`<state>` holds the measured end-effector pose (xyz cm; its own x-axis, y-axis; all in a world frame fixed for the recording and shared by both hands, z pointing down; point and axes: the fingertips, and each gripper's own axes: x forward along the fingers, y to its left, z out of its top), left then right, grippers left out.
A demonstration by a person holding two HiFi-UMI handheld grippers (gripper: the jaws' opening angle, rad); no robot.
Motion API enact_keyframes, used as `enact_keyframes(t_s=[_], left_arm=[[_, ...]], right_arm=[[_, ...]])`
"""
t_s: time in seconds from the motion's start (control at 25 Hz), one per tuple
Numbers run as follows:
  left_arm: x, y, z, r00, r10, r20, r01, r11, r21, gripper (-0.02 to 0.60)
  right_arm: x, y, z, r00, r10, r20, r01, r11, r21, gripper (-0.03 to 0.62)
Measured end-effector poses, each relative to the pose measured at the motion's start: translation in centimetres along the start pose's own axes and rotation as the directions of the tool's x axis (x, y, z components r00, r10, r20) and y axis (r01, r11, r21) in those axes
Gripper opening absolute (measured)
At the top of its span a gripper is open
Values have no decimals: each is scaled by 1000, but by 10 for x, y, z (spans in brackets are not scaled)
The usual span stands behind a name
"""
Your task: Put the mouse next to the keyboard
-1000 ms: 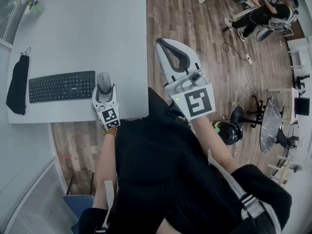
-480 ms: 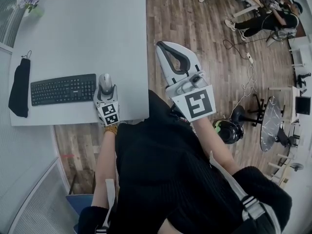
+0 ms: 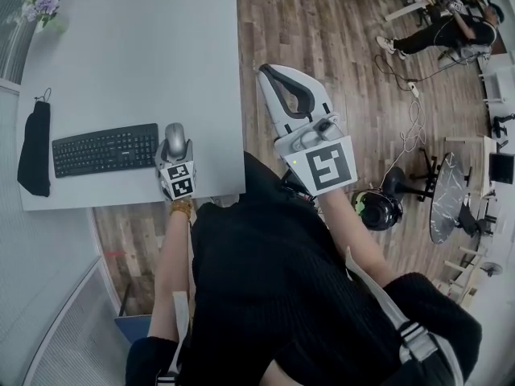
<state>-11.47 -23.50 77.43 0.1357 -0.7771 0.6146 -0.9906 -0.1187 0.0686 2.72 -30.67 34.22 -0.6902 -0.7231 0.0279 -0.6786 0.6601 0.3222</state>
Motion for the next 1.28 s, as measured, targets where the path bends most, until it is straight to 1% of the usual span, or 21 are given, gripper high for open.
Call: enact_keyframes(t_s=[0.2,0.36,0.52,0.64,0.8,0.88,0.96,1.04,1.12,1.28], left_arm=[[3,-1,-3,998,-28,-63,27,999,-22,305],[-3,-4,3,997,-44,-68,43,999,-12,310],[-13,0,22,999,-33,-18,33,999,3,310],[-25,3,50,998,-20,52,19,1000,22,310],[-44,6,94,991,-8,137,3,999,37,310],[-55,8,120,983,-4,183,-4,999,43,310],[-67,12,147,970,13,242,-21,999,34,310],[-82,15,174,951,33,307,-42,999,23,310],[-99,13,199,932,40,361,-57,998,36,310],[-131,10,235,896,44,442,-79,995,62,310]], right_arm=[[3,-7,5,1000,-11,4,11,1000,14,-2],[1,-11,12,1000,-21,14,21,1000,20,-2],[-1,-13,14,999,-31,14,31,999,19,-2],[-2,-16,20,999,-41,30,40,999,23,-2],[-5,-16,23,999,-43,33,43,999,16,-2],[-6,-15,26,998,-45,42,44,999,20,-2],[-6,-13,29,997,-46,56,44,999,26,-2],[-7,-11,30,998,-40,56,39,999,23,-2],[-8,-7,33,998,-33,57,32,999,17,-2],[-9,-1,46,996,-21,88,20,1000,15,-2]])
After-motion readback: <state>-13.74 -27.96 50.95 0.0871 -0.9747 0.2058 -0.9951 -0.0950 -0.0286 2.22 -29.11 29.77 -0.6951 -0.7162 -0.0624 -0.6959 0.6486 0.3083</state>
